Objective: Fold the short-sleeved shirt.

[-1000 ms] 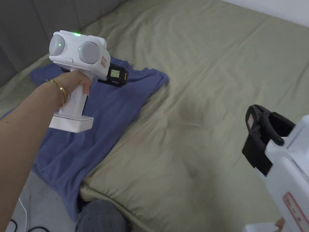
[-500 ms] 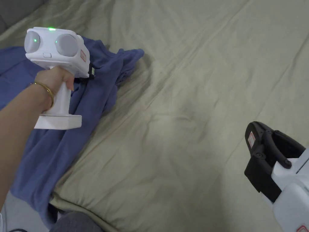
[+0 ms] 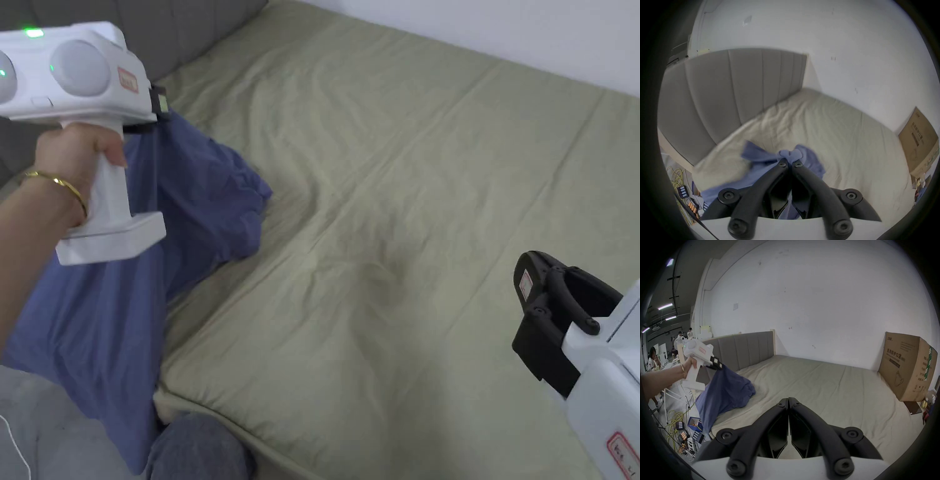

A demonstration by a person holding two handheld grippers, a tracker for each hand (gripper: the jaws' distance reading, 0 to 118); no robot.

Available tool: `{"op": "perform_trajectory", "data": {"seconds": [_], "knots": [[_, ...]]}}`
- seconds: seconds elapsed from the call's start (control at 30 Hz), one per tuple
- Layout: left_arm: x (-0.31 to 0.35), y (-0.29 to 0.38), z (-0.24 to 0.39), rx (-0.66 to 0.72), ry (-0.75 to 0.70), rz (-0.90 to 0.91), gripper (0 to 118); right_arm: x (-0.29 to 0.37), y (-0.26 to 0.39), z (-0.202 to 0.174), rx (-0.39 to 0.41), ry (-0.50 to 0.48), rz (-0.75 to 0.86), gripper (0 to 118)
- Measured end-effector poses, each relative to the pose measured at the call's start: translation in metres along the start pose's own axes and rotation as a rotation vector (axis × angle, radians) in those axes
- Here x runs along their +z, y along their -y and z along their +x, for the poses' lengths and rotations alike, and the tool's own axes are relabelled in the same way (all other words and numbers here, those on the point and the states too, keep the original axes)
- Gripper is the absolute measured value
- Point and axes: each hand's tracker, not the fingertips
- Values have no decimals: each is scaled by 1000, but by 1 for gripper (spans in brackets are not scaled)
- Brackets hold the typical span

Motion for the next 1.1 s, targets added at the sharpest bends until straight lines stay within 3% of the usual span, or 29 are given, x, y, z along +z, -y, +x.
{"op": "perform_trajectory", "data": {"seconds": [0.37,0.67,0.87,1.1], "knots": [[199,-112,81,-110,241,405,0,86,-9,18,-11,61,130,0],[308,-174,193,-163,468,560,0,143,-24,56,-39,245,235,0],[325,-164,269,-202,586,539,0,172,-18,81,-62,344,245,0],[263,-81,346,-367,634,314,0,189,-4,105,-101,421,217,0]]}}
